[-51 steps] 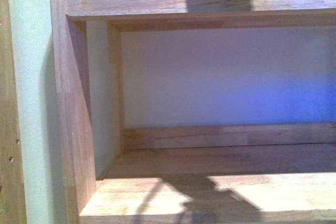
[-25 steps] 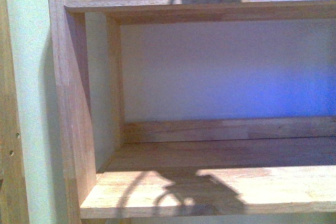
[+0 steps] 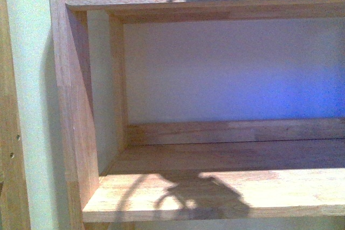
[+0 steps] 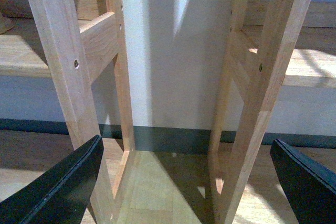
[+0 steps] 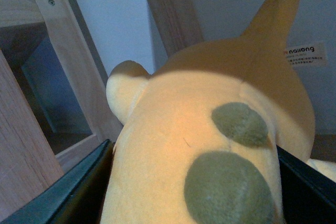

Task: Put away toys

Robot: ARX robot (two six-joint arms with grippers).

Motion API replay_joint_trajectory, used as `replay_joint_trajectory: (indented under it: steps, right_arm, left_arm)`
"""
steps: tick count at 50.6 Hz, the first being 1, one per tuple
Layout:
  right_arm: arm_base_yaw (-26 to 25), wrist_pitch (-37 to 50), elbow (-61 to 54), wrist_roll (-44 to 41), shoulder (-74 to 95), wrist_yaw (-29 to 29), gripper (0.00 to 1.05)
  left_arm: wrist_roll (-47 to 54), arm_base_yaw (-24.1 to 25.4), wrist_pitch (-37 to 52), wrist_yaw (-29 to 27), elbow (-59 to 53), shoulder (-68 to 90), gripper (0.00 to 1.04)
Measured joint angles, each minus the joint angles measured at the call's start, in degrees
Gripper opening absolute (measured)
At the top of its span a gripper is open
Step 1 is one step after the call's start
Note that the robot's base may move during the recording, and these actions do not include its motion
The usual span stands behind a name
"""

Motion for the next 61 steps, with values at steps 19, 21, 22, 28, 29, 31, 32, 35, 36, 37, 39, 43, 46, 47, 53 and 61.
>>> replay_joint_trajectory:
  steps: [19,21,22,28,29,31,32,35,36,37,39,43,46,47,53,61]
  right_arm:
    - [-3.1,6.2,-12.6,-2.9,-11.4,0.1,1.04]
    - [-3.5,6.8,-14.0,-3.0,-12.7,0.1,1.04]
    - [-3.8,7.0,-14.9,-3.0,-13.5,0.1,1.04]
    - [-5.0,8.5,-19.5,-3.0,-17.5,0.1,1.04]
    - [-5.3,8.7,-20.6,-3.0,-18.5,0.1,1.04]
    - [-5.7,9.1,-23.0,-3.1,-20.5,0.3,1.04]
    - [-6.1,9.7,-25.0,-3.2,-22.1,0.4,1.04]
    - [-6.5,10.3,-29.1,-4.2,-25.6,1.0,1.04]
    - [-6.7,10.4,-30.6,-4.8,-26.8,1.2,1.04]
    - [-6.7,10.4,-31.3,-5.2,-27.4,1.4,1.04]
    - [-6.9,11.1,-34.5,-6.4,-30.1,1.6,1.04]
    - [-6.9,12.0,-39.6,-8.7,-34.3,2.0,1.04]
    - [-6.9,13.2,-45.2,-12.3,-38.9,3.5,1.04]
    - [-6.9,13.8,-47.1,-13.0,-40.3,3.7,1.04]
    - [-7.3,16.0,-56.0,-15.8,-47.4,3.9,1.04]
    - [-8.6,19.4,-66.3,-18.4,-54.1,4.2,1.04]
  left_arm:
    - [0.0,0.0,0.0,0.0,0.0,0.0,0.99]
    - [0.0,0.0,0.0,0.0,0.0,0.0,0.99]
    - [0.0,0.0,0.0,0.0,0.0,0.0,0.99]
    - [0.0,0.0,0.0,0.0,0.0,0.0,0.99]
    - [0.0,0.0,0.0,0.0,0.0,0.0,0.99]
    - [0.0,0.0,0.0,0.0,0.0,0.0,0.99]
    - [0.0,0.0,0.0,0.0,0.0,0.0,0.99]
    - [0.0,0.0,0.0,0.0,0.0,0.0,0.99]
    - [0.0,0.0,0.0,0.0,0.0,0.0,0.99]
    - [0.0,0.0,0.0,0.0,0.0,0.0,0.99]
    - [0.0,0.0,0.0,0.0,0.0,0.0,0.99]
    - [0.0,0.0,0.0,0.0,0.0,0.0,0.99]
    - [0.0,0.0,0.0,0.0,0.0,0.0,0.99]
    - [0.0,0.0,0.0,0.0,0.0,0.0,0.99]
    - [0.0,0.0,0.0,0.0,0.0,0.0,0.99]
    - [0.0,0.0,0.0,0.0,0.0,0.0,0.99]
